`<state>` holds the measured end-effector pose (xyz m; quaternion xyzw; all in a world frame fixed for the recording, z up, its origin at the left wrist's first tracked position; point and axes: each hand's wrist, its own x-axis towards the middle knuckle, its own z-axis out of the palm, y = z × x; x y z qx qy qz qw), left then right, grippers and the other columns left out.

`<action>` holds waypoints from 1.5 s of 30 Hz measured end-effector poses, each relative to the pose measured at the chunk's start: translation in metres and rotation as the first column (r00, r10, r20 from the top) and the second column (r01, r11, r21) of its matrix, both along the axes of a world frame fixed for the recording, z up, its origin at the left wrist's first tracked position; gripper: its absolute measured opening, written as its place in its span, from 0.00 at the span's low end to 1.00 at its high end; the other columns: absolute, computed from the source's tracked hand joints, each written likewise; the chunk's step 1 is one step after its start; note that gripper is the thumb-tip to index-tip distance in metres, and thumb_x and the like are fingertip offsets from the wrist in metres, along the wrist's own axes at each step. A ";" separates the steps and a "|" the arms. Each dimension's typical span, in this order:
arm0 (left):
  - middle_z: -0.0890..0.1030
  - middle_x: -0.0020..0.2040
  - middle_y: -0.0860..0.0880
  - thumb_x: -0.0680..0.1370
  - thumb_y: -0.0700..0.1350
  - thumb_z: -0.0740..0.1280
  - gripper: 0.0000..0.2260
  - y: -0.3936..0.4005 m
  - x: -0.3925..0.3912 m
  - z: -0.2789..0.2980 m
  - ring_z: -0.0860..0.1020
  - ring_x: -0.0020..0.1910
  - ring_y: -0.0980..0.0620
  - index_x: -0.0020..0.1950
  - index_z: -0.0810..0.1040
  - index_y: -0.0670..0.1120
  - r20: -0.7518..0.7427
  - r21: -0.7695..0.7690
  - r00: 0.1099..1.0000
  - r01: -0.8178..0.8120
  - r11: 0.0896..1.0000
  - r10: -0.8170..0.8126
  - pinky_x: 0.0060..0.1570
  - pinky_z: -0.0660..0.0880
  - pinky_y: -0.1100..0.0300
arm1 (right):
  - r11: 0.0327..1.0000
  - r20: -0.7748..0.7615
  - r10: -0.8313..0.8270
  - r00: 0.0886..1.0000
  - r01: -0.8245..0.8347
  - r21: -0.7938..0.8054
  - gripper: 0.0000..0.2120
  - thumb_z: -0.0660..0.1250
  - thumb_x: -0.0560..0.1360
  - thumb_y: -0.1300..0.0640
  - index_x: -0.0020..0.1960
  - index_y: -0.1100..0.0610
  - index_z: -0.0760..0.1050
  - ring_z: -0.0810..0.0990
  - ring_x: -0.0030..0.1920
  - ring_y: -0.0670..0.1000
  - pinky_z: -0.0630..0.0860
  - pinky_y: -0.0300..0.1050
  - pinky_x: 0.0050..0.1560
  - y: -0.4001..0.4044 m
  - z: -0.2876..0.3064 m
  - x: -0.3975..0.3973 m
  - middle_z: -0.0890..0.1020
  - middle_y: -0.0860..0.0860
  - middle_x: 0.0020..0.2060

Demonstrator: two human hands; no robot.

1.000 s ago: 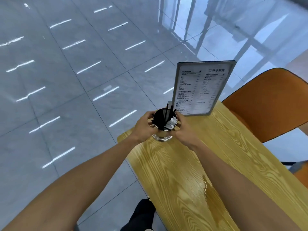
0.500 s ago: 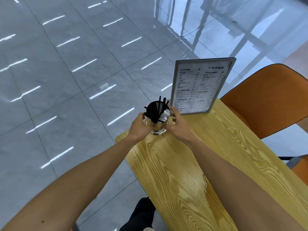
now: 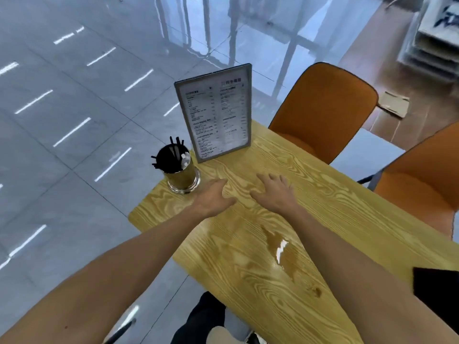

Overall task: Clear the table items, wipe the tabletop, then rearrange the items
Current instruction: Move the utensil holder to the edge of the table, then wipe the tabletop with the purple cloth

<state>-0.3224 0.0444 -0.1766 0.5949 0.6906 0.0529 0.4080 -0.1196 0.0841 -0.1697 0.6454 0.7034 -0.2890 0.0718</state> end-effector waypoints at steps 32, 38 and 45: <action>0.54 0.82 0.45 0.77 0.63 0.66 0.39 -0.201 0.349 -0.027 0.52 0.80 0.44 0.81 0.54 0.49 -0.026 0.000 0.689 0.725 0.689 -0.725 0.76 0.57 0.44 | 0.854 0.094 -0.496 0.863 0.504 -0.126 0.37 0.65 0.79 0.49 0.81 0.41 0.48 0.40 0.81 0.62 0.47 0.70 0.77 -0.326 -0.036 0.327 0.47 0.53 0.83; 0.57 0.81 0.44 0.77 0.59 0.68 0.38 -0.257 0.368 -0.055 0.56 0.80 0.46 0.81 0.55 0.47 0.107 -0.140 0.682 0.731 0.668 -0.723 0.76 0.59 0.48 | 0.889 0.130 -0.351 0.927 0.373 -0.265 0.42 0.66 0.77 0.63 0.82 0.46 0.46 0.52 0.80 0.61 0.62 0.60 0.76 -0.366 -0.068 0.348 0.44 0.48 0.82; 0.67 0.75 0.42 0.77 0.55 0.69 0.35 -0.278 0.369 -0.061 0.68 0.73 0.42 0.80 0.58 0.46 0.131 -0.189 0.735 0.677 0.711 -0.665 0.69 0.68 0.47 | 0.956 0.402 -0.151 0.903 0.236 -0.172 0.33 0.68 0.76 0.59 0.78 0.50 0.60 0.68 0.71 0.61 0.70 0.58 0.67 -0.373 -0.080 0.341 0.69 0.54 0.74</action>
